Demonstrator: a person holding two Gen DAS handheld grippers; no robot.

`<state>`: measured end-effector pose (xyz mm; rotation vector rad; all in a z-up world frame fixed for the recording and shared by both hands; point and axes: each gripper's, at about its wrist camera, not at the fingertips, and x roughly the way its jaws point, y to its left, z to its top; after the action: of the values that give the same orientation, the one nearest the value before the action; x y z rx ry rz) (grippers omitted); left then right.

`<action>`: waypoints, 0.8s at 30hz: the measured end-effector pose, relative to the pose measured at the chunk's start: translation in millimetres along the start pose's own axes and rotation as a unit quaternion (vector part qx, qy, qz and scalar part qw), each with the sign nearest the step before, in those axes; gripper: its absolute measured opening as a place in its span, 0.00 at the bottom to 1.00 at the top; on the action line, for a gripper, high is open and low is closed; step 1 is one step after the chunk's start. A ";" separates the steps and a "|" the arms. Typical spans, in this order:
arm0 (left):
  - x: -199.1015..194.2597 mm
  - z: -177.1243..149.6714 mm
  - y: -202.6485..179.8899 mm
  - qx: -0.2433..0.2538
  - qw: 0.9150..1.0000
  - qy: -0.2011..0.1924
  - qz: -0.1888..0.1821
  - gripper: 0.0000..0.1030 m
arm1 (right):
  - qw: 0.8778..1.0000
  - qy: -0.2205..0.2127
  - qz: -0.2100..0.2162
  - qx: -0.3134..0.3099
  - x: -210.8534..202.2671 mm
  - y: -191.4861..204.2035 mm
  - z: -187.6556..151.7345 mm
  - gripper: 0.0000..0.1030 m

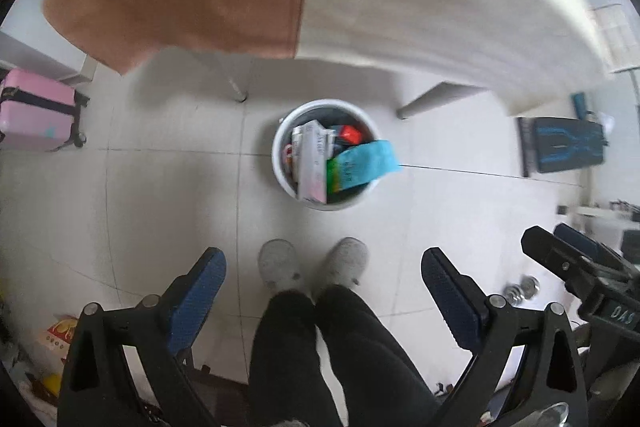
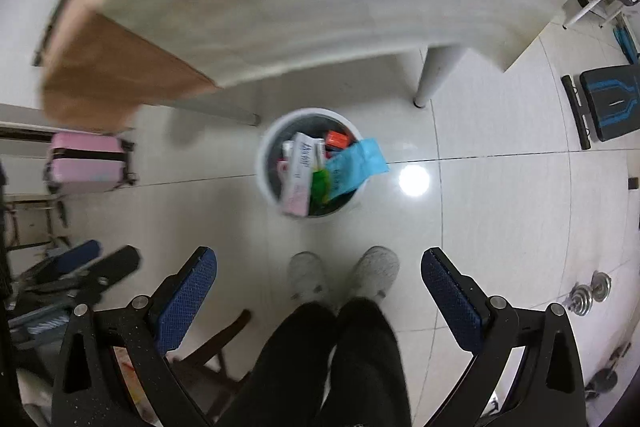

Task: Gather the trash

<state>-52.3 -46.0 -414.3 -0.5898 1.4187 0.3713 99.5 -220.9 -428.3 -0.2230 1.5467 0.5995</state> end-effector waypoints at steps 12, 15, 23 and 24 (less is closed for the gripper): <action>-167.2 -24.2 -28.4 0.044 0.992 -0.079 -0.085 0.97 | 0.997 -0.044 0.057 -0.015 -207.5 36.2 -53.8 1.00; -191.1 -32.7 -30.2 0.048 0.989 -0.091 -0.104 0.97 | 0.996 -0.058 0.069 -0.017 -244.2 41.9 -65.4 1.00; -233.0 -53.9 -33.4 0.047 0.983 -0.118 -0.130 1.00 | 0.992 -0.080 0.089 -0.030 -296.9 57.7 -87.2 1.00; -236.9 -56.5 -33.2 0.046 0.983 -0.121 -0.132 1.00 | 0.992 -0.082 0.089 -0.033 -303.2 59.1 -89.5 1.00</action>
<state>-110.0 -81.3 -178.0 -0.6267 1.1024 0.1576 18.0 -282.7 -123.4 -0.0830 1.3968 0.7921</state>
